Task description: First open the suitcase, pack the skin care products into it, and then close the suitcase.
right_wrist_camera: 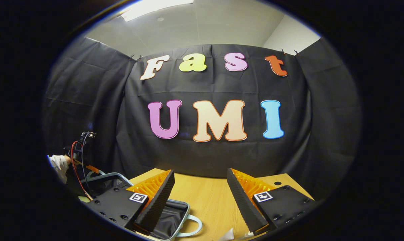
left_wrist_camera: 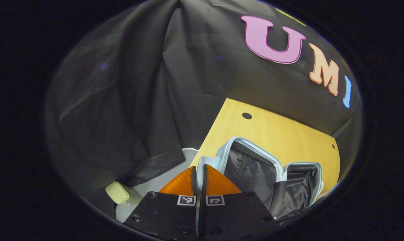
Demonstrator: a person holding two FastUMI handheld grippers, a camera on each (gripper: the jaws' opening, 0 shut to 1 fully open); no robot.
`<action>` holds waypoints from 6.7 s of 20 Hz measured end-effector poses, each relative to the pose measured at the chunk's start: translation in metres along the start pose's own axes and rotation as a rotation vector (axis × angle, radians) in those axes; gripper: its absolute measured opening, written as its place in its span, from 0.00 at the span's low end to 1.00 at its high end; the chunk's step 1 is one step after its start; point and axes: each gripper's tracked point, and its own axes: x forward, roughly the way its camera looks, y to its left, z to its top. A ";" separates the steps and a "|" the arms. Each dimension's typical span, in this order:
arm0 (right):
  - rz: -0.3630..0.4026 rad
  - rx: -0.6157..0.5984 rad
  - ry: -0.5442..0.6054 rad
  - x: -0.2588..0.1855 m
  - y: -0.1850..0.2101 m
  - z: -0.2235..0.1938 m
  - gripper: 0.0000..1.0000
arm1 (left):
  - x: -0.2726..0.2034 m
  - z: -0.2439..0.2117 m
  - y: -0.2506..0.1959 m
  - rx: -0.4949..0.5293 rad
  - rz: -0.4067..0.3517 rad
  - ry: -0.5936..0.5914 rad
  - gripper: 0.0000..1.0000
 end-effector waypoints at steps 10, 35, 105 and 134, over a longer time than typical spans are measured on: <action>-0.023 -0.003 0.014 0.000 -0.014 -0.004 0.99 | -0.035 0.078 0.006 0.103 0.188 -0.365 1.00; -0.039 -0.025 -0.134 -0.055 -0.149 0.041 0.99 | -0.240 0.040 -0.369 0.179 -0.336 -0.706 0.94; 0.078 -0.091 0.434 -0.068 -0.173 -0.296 0.75 | -0.218 -0.150 -0.491 0.282 -0.555 -0.185 0.20; 0.323 0.078 0.336 -0.051 0.020 -0.137 0.57 | -0.040 -0.189 -0.297 0.298 -0.289 0.308 0.26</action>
